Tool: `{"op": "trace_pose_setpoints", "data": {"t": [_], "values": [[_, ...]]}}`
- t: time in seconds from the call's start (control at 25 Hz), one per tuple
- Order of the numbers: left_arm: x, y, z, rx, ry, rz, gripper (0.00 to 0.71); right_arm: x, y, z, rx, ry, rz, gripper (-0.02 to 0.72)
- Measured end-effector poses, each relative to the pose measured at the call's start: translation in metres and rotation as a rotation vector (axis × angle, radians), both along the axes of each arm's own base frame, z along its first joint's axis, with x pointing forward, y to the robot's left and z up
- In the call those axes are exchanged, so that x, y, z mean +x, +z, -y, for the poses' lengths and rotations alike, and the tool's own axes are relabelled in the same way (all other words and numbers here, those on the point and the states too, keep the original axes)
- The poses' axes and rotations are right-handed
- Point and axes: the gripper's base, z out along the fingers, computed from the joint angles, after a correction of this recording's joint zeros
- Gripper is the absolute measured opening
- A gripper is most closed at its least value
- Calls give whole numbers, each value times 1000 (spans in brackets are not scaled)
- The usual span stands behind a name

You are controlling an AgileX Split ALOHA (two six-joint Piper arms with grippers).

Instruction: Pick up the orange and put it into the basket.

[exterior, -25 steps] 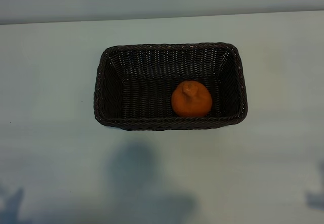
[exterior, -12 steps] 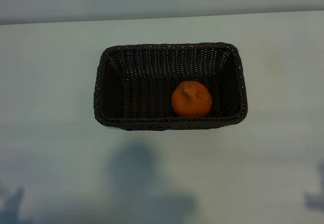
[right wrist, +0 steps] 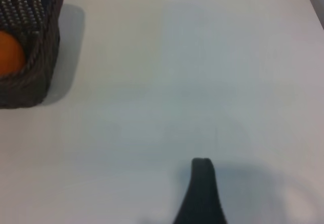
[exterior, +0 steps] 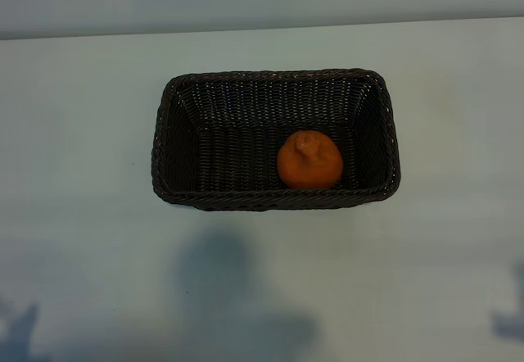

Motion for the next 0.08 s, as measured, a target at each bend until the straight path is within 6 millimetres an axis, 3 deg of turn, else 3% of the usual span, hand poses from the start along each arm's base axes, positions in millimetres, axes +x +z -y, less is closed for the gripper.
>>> {"op": "trace_pose_setpoints", "data": {"t": [0.08], "values": [[0, 0, 0, 0, 0, 0, 592, 0, 0, 0, 0, 0, 0, 548]]}}
